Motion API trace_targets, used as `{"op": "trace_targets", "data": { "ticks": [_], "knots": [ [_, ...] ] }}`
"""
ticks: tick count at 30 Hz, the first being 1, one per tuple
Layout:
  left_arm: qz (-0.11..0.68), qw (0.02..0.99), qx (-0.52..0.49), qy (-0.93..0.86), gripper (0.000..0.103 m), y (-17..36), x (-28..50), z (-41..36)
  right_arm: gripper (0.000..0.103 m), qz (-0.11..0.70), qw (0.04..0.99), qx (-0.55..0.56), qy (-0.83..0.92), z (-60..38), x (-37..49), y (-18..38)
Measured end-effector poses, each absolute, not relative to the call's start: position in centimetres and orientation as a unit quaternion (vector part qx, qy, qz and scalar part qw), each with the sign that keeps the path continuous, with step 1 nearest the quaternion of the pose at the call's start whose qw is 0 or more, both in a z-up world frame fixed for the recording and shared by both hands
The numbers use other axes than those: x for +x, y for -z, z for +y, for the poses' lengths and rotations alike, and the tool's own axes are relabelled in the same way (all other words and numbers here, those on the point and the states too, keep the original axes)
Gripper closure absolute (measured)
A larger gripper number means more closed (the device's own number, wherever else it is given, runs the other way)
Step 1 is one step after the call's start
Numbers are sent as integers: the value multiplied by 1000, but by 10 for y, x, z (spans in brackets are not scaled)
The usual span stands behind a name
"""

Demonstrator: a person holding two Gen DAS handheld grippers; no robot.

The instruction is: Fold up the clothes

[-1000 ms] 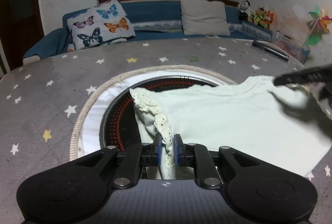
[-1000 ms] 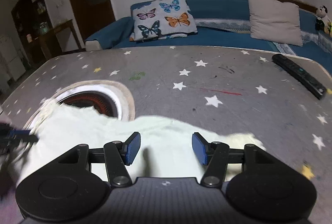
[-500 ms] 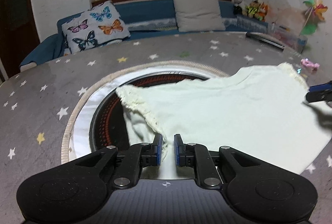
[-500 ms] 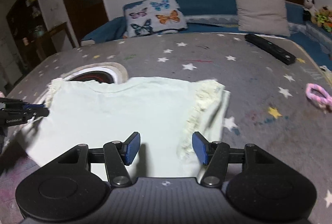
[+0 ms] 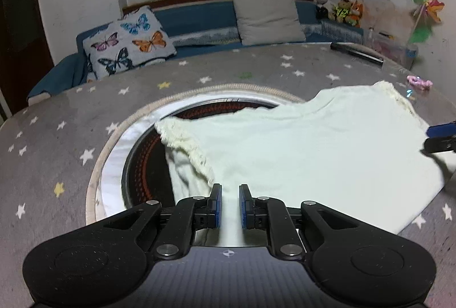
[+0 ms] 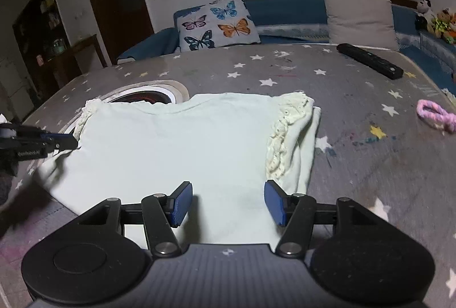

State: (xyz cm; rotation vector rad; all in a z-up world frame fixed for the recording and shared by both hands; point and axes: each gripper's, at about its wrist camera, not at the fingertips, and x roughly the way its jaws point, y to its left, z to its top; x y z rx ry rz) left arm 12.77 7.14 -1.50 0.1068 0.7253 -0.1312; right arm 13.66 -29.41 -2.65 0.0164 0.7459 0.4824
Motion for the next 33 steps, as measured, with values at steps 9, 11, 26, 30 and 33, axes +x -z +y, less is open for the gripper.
{"op": "trace_targets", "data": {
  "ticks": [9,11,26,30,33],
  "knots": [
    [351,934,29,52,71,11,106,78,43,366,904,7,-221,-295,125,28],
    [347,936,25,50,65,8,97,78,43,365,903,3,-226,-290,125,23],
    [370,927,-61,-8,57,15,58,99,43,373,878,-45,-295,-210,134,-7],
    [371,925,-83,-7,66,16,54,103,43,375,870,-61,-315,-177,137,-13],
    [370,923,-105,8,87,15,52,105,42,379,861,-72,-332,-147,141,-17]
  ]
}}
